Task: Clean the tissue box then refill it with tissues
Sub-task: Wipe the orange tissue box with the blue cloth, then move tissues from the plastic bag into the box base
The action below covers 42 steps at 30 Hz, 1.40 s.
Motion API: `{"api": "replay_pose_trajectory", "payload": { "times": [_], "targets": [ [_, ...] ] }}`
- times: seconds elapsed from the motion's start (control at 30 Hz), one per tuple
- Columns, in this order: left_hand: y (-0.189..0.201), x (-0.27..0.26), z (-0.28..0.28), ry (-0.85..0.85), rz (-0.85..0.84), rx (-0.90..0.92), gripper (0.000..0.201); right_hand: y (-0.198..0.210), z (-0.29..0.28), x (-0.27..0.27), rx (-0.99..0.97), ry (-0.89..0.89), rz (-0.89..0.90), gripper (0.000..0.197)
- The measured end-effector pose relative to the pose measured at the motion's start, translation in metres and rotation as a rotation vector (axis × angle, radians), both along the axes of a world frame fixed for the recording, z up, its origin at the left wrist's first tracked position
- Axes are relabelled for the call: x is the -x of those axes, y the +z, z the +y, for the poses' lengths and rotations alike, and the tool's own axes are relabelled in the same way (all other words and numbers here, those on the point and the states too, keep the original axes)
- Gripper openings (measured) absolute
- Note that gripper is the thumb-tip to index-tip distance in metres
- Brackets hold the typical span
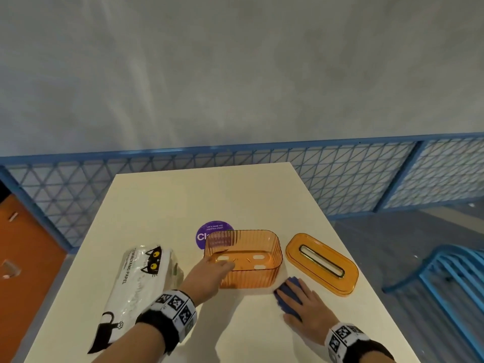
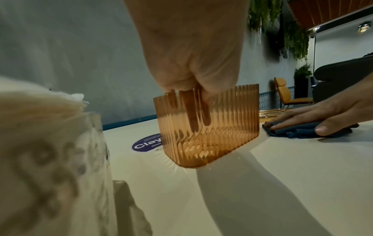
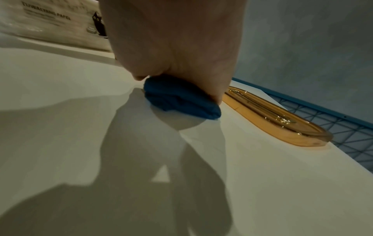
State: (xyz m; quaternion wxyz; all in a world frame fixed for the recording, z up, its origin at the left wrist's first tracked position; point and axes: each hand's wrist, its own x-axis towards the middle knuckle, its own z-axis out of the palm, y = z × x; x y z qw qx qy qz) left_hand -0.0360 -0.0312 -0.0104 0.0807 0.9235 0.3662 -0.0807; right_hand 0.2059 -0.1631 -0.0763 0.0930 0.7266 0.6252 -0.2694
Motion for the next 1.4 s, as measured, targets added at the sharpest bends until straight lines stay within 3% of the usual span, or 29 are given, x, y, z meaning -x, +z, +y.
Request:
{"api": "replay_pose_trajectory", "payload": {
  "times": [0.17,0.2,0.3,0.4,0.53,0.67,0.73,0.87,0.93,1.1,1.17,1.27,1.4],
  "targets": [
    [0.001,0.003,-0.001,0.021,-0.036,-0.019,0.031,0.034,0.011,0.001,-0.013,0.091,-0.007,0.103],
    [0.004,0.006,-0.003,0.051,-0.097,-0.01,0.035,0.05,0.014,0.004,-0.077,0.075,-0.011,0.097],
    [0.026,0.027,-0.017,0.26,-0.362,0.016,0.053,0.094,0.027,0.018,-0.309,0.056,0.01,0.045],
    [0.047,0.072,-0.038,0.477,-0.497,-0.003,0.059,0.128,0.045,0.057,-0.404,0.091,0.175,0.033],
    [0.047,0.151,-0.065,0.615,-0.309,0.103,0.101,0.119,0.073,0.13,-0.34,0.154,0.482,0.027],
    [0.026,0.206,-0.086,0.672,-0.183,0.289,0.124,0.087,0.099,0.2,-0.076,-0.031,0.656,0.035],
    [0.012,0.216,-0.092,0.674,-0.209,0.31,0.115,0.073,0.11,0.222,-0.026,-0.132,0.622,0.042],
    [-0.012,0.22,-0.094,0.672,-0.4,0.226,0.065,0.056,0.123,0.241,-0.028,-0.249,0.556,0.042],
    [-0.021,0.219,-0.094,0.698,-0.497,0.186,0.05,0.054,0.124,0.243,-0.042,-0.222,0.507,0.038],
    [-0.04,0.214,-0.098,0.67,-0.528,0.25,0.072,0.055,0.123,0.241,-0.079,-0.183,0.466,0.027],
    [-0.042,0.214,-0.097,0.667,-0.582,0.192,0.057,0.056,0.123,0.24,-0.088,-0.207,0.469,0.028],
    [-0.038,0.21,-0.096,0.79,-0.9,0.102,0.038,0.053,0.125,0.236,-0.085,-0.207,0.443,0.027],
    [-0.037,0.203,-0.086,1.301,-1.471,0.364,0.03,0.049,0.128,0.23,-0.071,-0.195,0.402,0.03]
  ]
}}
